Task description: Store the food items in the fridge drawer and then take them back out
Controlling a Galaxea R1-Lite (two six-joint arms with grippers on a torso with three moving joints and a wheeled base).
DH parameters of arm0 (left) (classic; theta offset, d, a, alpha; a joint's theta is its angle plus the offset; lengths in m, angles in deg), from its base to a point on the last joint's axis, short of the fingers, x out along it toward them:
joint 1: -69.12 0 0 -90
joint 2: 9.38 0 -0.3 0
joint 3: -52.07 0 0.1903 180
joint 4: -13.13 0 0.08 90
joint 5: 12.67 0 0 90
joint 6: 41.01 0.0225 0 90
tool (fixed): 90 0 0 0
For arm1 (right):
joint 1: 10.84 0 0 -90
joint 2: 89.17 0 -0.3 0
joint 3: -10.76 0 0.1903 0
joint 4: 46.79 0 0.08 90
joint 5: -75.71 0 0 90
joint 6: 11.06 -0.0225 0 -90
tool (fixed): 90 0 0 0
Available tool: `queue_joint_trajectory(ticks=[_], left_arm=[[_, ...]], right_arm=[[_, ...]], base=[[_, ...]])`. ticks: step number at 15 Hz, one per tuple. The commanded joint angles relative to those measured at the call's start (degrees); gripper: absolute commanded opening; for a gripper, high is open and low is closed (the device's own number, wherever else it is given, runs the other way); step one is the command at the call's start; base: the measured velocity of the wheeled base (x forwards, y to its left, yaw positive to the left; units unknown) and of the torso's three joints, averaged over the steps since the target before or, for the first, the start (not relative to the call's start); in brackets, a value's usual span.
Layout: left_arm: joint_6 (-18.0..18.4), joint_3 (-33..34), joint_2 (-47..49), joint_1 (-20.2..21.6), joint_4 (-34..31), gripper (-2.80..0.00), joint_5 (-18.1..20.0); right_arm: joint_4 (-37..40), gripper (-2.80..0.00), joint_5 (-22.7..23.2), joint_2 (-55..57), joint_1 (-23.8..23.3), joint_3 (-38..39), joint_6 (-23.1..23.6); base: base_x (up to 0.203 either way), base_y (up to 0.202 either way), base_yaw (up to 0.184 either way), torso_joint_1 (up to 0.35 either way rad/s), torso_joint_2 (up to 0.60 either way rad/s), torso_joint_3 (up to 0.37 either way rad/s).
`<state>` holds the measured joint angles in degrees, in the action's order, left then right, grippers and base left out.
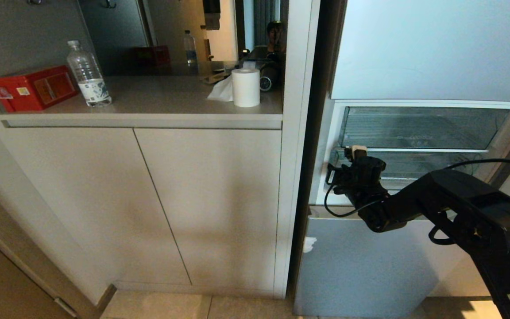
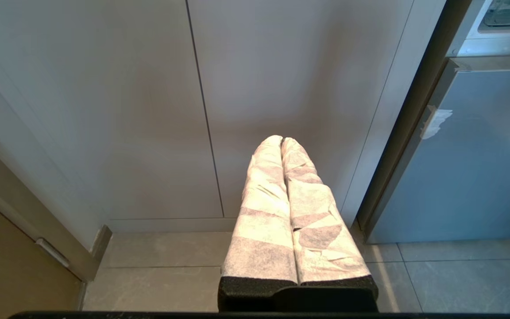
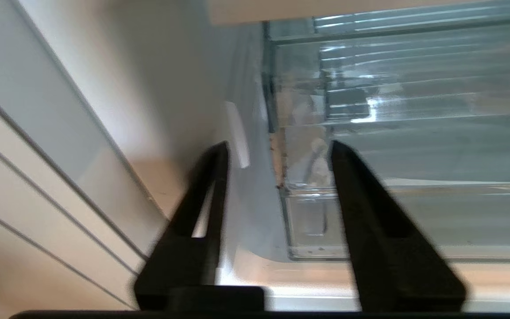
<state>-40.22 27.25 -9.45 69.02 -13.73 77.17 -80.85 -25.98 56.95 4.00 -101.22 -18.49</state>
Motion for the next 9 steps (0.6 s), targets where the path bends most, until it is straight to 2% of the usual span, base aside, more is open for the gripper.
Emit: queue_joint_trajectory(ticks=[1, 9], left_arm=[[0.0, 0.0, 0.0, 0.0, 0.0, -2.8, 0.0], [0.0, 0.0, 0.0, 0.0, 0.0, -2.8, 0.0]], right_arm=[[-0.3, -2.8, -0.8, 0.3, 0.5, -1.4, 0.0], [-0.7, -2.8, -2.4, -0.7, 0.8, 1.6, -0.8]], base=[[0.0, 0.0, 0.0, 0.0, 0.0, 0.0], [0.0, 0.0, 0.0, 0.0, 0.0, 0.0]])
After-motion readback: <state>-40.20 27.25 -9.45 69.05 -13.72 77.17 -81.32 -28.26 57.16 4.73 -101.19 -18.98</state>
